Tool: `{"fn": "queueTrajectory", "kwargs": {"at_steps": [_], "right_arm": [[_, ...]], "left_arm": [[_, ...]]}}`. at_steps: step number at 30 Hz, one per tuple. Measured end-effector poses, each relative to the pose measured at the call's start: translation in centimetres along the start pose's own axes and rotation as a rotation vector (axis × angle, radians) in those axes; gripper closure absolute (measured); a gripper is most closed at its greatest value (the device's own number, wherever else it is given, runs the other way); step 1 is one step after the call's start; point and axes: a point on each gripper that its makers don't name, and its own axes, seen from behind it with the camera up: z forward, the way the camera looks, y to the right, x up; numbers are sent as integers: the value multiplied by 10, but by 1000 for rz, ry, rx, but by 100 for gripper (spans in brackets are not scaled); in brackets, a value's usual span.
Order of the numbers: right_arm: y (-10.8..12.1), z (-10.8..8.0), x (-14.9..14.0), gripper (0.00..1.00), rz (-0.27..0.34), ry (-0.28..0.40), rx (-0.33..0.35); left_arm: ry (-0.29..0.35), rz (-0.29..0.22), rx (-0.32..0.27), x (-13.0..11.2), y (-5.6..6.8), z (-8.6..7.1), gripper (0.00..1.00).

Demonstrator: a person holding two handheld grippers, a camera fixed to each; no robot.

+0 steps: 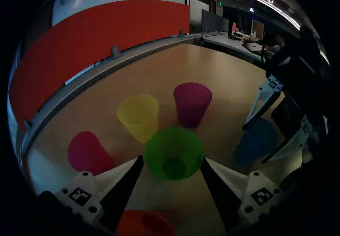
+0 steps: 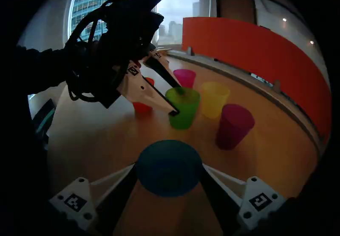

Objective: Pour water

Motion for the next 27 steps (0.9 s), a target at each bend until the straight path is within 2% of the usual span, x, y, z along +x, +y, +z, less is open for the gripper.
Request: {"fn": "queueTrajectory", "kwargs": {"at_steps": [7, 9, 11, 13, 27], "right_arm": [[0, 1, -1, 0, -2, -1, -1], [0, 1, -2, 1, -3, -1, -2], [0, 1, -2, 8, -2, -2, -4], [1, 0, -2, 8, 0, -1, -4], [-1, -6, 2, 9, 2, 11, -3]], "left_arm": [[1, -6, 11, 0, -2, 2, 4], [0, -7, 15, -1, -2, 3, 9], [-1, -6, 21, -2, -3, 3, 14], [-1, -8, 19, -2, -3, 3, 15], [30, -18, 2, 3, 2, -4, 16]]}}
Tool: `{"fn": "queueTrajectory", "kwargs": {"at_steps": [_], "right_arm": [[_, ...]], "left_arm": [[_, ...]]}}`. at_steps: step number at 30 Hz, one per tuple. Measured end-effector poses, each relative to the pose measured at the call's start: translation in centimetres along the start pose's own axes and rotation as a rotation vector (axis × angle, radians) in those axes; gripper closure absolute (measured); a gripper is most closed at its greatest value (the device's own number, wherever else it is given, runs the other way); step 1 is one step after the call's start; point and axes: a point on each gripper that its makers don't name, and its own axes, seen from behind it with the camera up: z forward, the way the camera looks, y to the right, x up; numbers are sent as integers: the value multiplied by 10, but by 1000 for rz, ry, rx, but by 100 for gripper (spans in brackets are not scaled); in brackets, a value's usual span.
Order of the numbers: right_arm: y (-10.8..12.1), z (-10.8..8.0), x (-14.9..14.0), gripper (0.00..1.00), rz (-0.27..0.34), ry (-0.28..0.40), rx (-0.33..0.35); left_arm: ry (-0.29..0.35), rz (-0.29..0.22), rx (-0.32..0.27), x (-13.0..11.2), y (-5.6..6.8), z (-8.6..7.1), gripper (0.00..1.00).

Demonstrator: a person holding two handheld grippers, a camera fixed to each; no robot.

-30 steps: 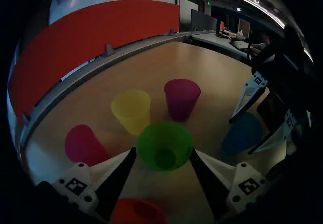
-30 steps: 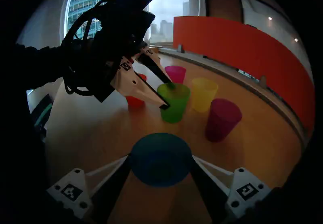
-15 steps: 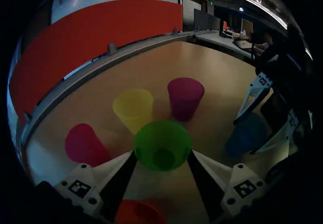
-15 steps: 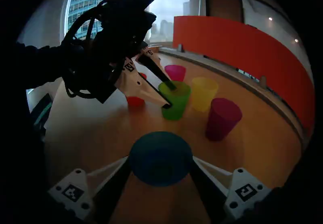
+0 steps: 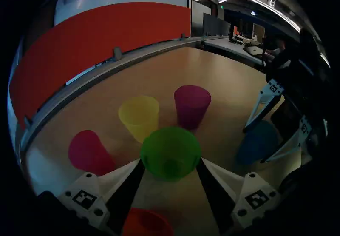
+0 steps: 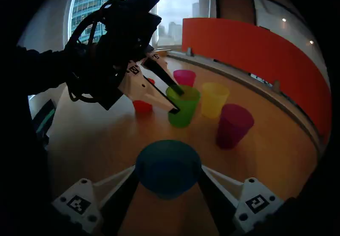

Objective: Pour water

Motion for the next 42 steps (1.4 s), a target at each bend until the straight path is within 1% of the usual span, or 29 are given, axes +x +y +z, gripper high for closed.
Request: {"fn": "queueTrajectory", "kwargs": {"at_steps": [8, 23, 32, 38, 42], "right_arm": [[3, -9, 11, 9, 2, 26, -15], [16, -31, 49, 9, 5, 109, -74], [22, -46, 74, 9, 3, 167, -108], [25, -52, 86, 9, 9, 198, -123], [27, -55, 94, 9, 9, 221, -131]], "left_arm": [[34, 2, 11, 7, 1, -12, 16], [139, 9, 48, 24, 3, -55, 16], [210, 3, 82, 38, -6, -83, 16], [248, -9, 89, 45, -8, -100, 16], [269, -8, 101, 48, -10, -111, 16]]}}
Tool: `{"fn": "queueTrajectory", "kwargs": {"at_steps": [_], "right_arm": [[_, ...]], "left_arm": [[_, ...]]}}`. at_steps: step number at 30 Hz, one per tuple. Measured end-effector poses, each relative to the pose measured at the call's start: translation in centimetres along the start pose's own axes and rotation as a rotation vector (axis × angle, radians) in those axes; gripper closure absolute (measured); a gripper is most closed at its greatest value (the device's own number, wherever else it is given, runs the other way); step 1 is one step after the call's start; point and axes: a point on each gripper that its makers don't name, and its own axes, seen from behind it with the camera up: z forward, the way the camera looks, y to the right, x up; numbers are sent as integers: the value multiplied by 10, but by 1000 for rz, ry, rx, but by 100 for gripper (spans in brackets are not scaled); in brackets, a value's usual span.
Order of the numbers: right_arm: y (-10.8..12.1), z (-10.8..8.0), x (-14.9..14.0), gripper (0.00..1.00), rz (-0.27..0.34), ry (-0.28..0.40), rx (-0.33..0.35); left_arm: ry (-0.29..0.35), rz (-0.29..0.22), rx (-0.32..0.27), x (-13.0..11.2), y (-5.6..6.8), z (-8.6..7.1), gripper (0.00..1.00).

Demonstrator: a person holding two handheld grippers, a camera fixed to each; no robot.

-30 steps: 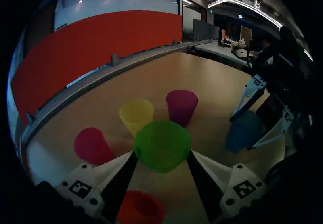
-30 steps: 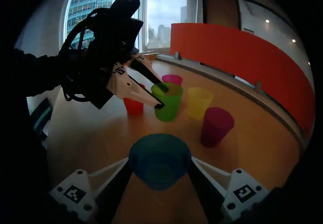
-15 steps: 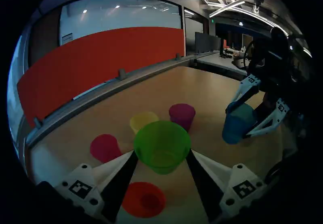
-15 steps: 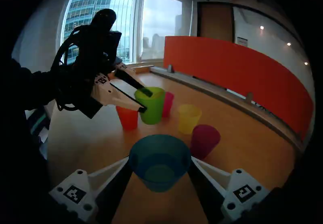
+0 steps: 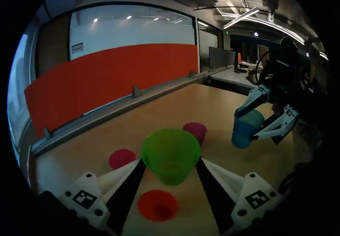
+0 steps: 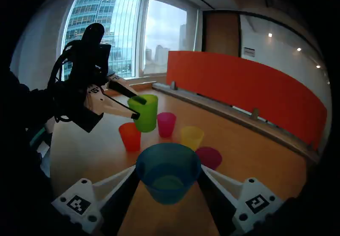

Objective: Pour water

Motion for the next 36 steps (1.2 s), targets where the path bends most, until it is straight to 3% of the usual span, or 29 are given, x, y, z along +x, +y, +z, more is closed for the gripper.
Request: {"fn": "queueTrajectory", "kwargs": {"at_steps": [21, 36], "right_arm": [[1, -5, 43, 9, -3, 107, -21], [2, -6, 64, 9, -3, 156, -23]], "left_arm": [[171, -5, 6, 33, 3, -43, 16], [223, -21, -7, 33, 9, -53, 16]]}}
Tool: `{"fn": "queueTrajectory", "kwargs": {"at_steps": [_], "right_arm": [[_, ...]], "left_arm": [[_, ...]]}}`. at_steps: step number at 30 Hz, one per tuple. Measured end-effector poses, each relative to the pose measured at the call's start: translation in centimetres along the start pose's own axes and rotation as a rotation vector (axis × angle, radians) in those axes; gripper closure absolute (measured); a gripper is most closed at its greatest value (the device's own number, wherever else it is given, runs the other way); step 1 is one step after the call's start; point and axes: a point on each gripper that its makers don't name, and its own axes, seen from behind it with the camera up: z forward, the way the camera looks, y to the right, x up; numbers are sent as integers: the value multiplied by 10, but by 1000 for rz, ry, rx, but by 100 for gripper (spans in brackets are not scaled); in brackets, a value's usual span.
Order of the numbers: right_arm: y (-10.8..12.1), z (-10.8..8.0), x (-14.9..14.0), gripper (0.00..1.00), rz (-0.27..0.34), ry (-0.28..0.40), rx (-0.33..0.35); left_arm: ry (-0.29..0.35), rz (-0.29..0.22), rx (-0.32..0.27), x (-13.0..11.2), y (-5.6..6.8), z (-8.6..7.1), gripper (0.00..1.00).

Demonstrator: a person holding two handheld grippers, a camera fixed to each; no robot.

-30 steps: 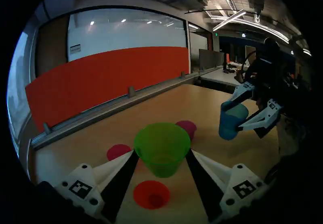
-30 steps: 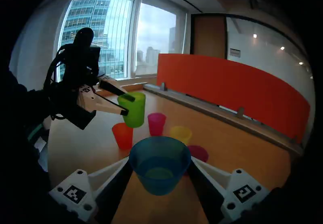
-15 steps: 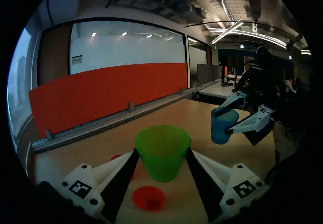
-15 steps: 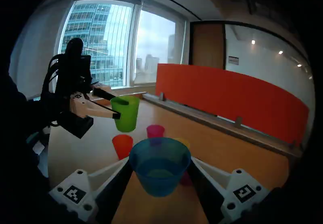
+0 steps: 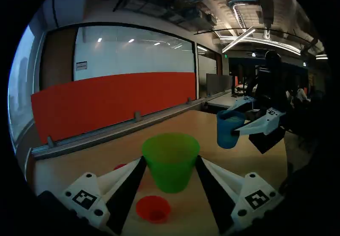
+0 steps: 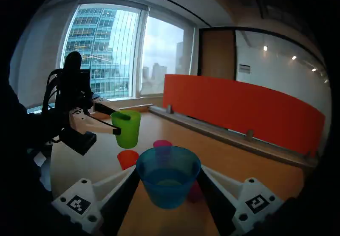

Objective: Pour water

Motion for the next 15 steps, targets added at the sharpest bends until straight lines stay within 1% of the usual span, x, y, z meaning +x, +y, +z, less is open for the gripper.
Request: {"fn": "queueTrajectory", "kwargs": {"at_steps": [6, 15], "right_arm": [[1, 1, 6, 9, -12, 10, 4], [2, 6, 23, 9, -25, 31, 15]], "left_arm": [[33, -4, -8, 4, 4, -4, 16], [56, -5, -13, 4, 7, -10, 16]]}}
